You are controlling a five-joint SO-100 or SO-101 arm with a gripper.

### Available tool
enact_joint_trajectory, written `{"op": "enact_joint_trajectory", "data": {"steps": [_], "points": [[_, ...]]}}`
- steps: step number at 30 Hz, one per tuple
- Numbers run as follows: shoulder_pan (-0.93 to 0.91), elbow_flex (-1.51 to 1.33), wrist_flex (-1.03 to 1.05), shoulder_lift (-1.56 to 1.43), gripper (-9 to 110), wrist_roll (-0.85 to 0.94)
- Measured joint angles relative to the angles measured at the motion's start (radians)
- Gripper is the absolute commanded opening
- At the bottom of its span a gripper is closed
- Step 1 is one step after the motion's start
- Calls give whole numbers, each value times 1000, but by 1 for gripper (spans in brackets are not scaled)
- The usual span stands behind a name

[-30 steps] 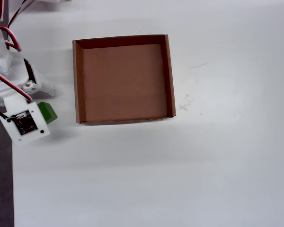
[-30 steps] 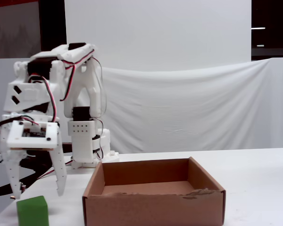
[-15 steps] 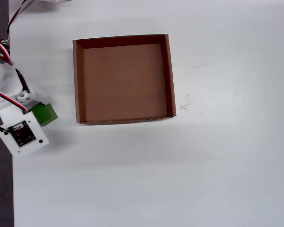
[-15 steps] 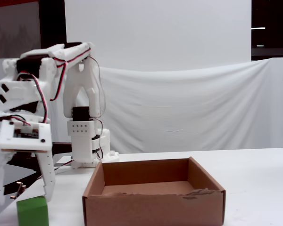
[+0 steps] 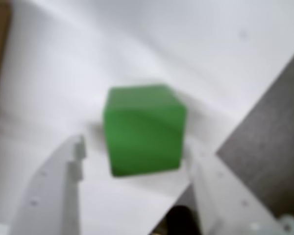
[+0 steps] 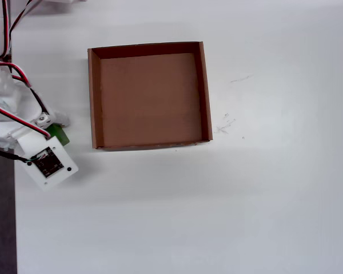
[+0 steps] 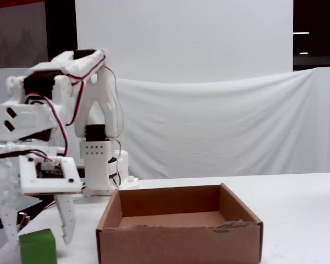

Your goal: Grasp a green cube and put it in a box.

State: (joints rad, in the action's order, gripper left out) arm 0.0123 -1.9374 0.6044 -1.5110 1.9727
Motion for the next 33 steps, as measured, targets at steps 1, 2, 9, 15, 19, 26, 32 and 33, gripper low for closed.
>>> {"op": "enact_joint_trajectory", "data": {"steps": [1, 2, 9, 15, 19, 26, 32, 33], "points": [[2, 6, 0, 8, 27, 0], [3, 12, 0, 17, 27, 0], [11, 46, 2, 63, 25, 0], [12, 46, 2, 64, 20, 0], [18, 46, 3, 64, 17, 0], [18, 46, 6, 64, 16, 0], [28, 60, 78, 48, 15, 0], [31, 67, 110, 31, 15, 0]]}}
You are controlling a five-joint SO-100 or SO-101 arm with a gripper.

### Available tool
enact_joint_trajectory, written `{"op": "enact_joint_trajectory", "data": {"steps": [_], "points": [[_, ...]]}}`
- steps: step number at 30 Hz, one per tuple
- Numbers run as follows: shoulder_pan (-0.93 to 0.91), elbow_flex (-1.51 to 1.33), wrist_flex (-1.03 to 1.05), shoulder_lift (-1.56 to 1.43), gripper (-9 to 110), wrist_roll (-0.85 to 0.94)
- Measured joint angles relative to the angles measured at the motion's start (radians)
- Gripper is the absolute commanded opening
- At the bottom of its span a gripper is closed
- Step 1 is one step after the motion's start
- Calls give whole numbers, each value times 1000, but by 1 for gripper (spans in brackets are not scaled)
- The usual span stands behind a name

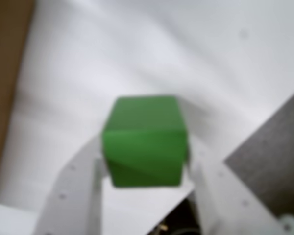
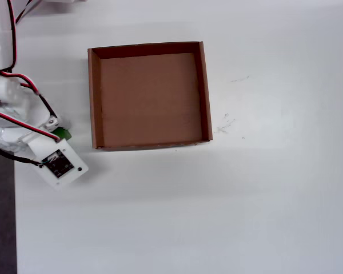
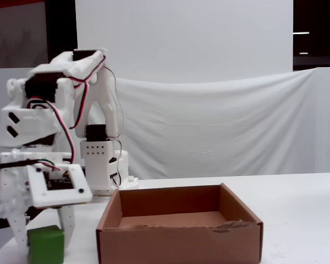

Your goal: Grasp a green cube and put it in a box.

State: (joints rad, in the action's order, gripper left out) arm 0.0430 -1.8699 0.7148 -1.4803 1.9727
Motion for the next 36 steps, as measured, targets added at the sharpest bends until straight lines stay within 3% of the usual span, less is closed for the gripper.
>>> {"op": "enact_joint_trajectory", "data": {"steps": [7, 12, 29, 36], "points": [[44, 58, 219, -218, 15, -23], [61, 60, 262, -301, 15, -26], [-11, -23, 97, -268, 30, -26], [-21, -12, 81, -186, 30, -26]]}}
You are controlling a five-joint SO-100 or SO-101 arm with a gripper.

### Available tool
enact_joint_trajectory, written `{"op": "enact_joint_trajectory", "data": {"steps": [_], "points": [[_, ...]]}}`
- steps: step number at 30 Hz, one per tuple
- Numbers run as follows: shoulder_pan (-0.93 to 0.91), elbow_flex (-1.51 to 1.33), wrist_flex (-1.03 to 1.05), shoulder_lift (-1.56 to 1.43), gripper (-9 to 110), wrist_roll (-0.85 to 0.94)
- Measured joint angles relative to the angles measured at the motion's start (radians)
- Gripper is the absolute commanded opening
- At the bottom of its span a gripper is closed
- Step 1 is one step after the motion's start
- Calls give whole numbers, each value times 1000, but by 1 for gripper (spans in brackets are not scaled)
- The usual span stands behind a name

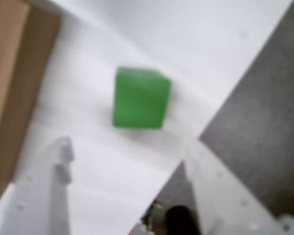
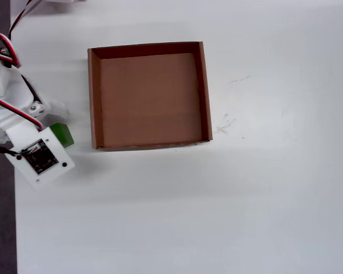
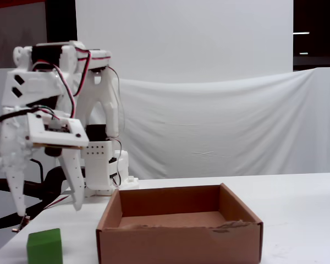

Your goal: Grasp a green cube and put it in a box.

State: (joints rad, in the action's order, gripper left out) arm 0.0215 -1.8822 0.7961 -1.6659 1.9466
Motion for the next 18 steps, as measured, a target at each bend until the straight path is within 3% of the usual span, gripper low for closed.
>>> {"op": "enact_joint_trajectory", "data": {"steps": [18], "points": [[-3, 206, 32, 279, 30, 0]]}}
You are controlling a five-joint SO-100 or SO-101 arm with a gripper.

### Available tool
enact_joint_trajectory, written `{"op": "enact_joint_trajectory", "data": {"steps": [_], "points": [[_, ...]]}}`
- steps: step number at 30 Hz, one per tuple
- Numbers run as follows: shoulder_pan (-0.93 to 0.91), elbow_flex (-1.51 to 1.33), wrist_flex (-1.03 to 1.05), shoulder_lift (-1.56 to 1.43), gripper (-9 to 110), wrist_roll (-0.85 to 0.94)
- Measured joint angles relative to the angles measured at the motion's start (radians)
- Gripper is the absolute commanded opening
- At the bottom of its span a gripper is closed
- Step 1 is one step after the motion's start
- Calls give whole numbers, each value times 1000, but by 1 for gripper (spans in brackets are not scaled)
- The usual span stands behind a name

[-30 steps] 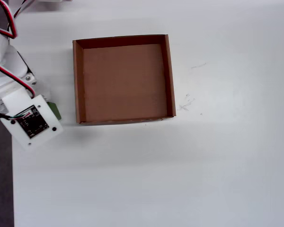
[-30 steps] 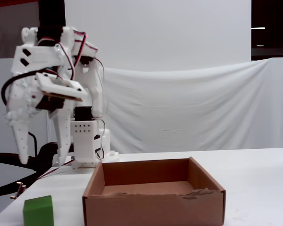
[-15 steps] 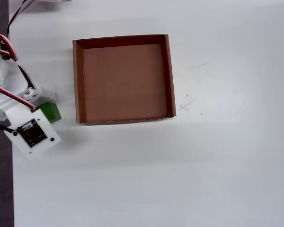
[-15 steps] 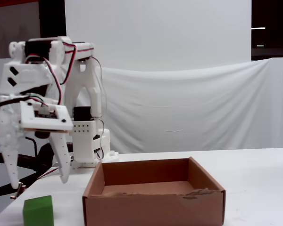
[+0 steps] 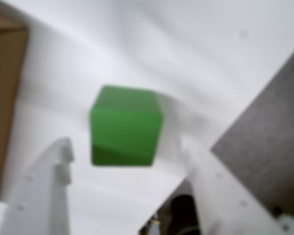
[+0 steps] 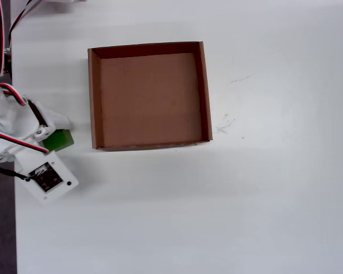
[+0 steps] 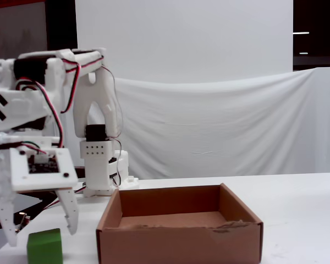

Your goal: Grasp a green cube and put it in a box.

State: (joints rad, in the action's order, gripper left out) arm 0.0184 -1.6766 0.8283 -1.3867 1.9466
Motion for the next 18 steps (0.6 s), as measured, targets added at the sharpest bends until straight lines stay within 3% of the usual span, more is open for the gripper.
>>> {"op": "enact_joint_trajectory", "data": {"steps": [18], "points": [[20, 0, -34, 78, 25, 0]]}}
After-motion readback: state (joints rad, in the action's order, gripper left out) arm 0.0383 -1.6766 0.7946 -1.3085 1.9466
